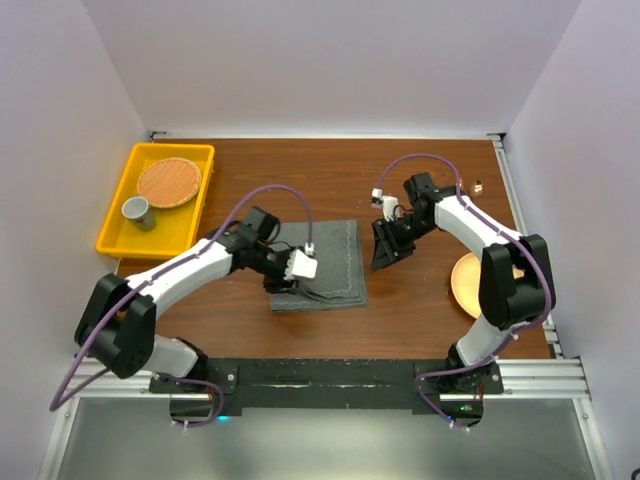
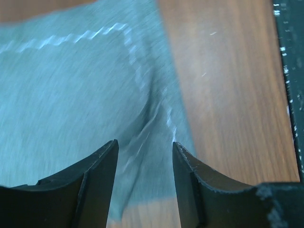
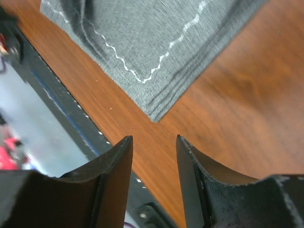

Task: Fold the napkin into a case and place the utensils inside
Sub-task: Smooth out the square-folded napkin at the center of the board.

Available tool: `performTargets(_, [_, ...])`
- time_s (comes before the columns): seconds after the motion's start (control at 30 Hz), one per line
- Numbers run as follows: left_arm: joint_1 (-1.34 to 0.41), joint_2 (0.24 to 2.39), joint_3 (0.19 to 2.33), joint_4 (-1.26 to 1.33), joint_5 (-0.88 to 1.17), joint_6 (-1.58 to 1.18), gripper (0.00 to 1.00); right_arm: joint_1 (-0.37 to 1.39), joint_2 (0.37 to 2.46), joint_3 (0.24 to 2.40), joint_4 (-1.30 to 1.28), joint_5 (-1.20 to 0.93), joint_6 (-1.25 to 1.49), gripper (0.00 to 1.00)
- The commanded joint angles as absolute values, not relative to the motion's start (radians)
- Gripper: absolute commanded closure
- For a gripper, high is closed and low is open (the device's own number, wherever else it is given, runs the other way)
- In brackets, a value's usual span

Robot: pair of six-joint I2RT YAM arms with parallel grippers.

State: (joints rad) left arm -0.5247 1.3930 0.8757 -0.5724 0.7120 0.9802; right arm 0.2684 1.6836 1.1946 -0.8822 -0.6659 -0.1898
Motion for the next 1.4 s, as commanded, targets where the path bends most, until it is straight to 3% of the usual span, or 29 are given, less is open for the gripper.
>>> performTargets(0.0, [-0.644,1.443,0.936,-0.471,0.635,1.057,0.46,0.206,1.664,1.155,-0.789,-0.672,-0.009,0.54])
performTargets(0.43, [-0.810,1.643,1.042,-0.428,0.546,1.057,0.47,0.190,1.779,1.108,-0.689,-0.767,0.159,0.35])
performTargets(0.9, [-0.848,1.726,1.063,-0.482,0.503,1.040,0.48,0.190,1.850,1.065,-0.614,-0.813,0.242,0.34])
performTargets(1.1, [-0.850,1.747,1.069,-0.485,0.479,1.048,0.61,0.198,1.865,1.060,-0.601,-0.819,0.258,0.35])
performTargets(1.37, [-0.850,1.717,1.077,-0.462,0.491,0.999,0.90,0.215,1.902,1.058,-0.580,-0.830,0.284,0.35])
